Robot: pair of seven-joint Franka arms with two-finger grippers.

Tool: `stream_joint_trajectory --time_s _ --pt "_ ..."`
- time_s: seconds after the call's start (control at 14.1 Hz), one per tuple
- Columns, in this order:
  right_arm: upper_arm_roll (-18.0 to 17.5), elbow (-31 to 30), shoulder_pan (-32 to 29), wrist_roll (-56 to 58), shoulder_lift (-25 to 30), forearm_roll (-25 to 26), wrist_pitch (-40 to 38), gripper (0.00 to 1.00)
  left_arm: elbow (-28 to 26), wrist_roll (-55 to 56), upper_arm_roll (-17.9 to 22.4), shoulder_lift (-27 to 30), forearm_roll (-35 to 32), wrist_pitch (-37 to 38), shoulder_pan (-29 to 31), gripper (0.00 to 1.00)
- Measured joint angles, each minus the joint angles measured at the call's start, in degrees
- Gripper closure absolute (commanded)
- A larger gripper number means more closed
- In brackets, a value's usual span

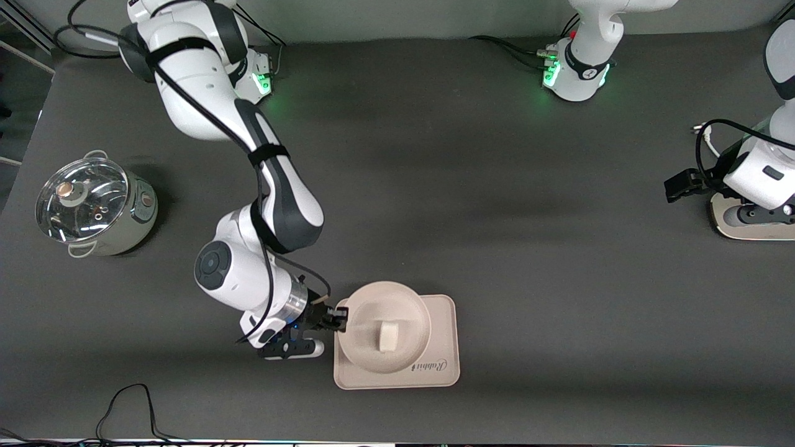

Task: Place bun in plate and plate on tray
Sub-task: 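Carry the plate with the right gripper over the white tray, then lower the plate onto the tray and open the right gripper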

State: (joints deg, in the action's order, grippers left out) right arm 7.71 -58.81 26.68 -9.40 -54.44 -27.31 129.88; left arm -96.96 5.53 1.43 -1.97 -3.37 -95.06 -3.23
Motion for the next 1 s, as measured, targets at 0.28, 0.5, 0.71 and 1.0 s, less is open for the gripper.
stream_joint_trajectory --time_s 0.28,0.5,0.71,1.0 --pt "-6.13 1.24 -2.86 2.29 -7.32 0.09 11.77 1.0 0.0 0.0 0.38 -0.11 -0.02 -0.18 0.38 0.0" --pt "-8.21 1.87 -2.88 2.33 -11.39 0.18 15.19 1.0 0.0 0.0 0.42 -0.27 -0.01 -0.26 0.6 0.0" --pt "-8.26 2.88 -2.93 2.34 -12.49 0.26 15.3 0.0 0.0 0.0 0.34 -0.28 -0.01 -0.27 0.57 0.0" --pt "-8.18 5.7 -3.0 2.36 -11.1 6.42 10.9 0.0 0.09 0.0 0.24 -0.28 -0.01 -0.27 0.56 0.0"
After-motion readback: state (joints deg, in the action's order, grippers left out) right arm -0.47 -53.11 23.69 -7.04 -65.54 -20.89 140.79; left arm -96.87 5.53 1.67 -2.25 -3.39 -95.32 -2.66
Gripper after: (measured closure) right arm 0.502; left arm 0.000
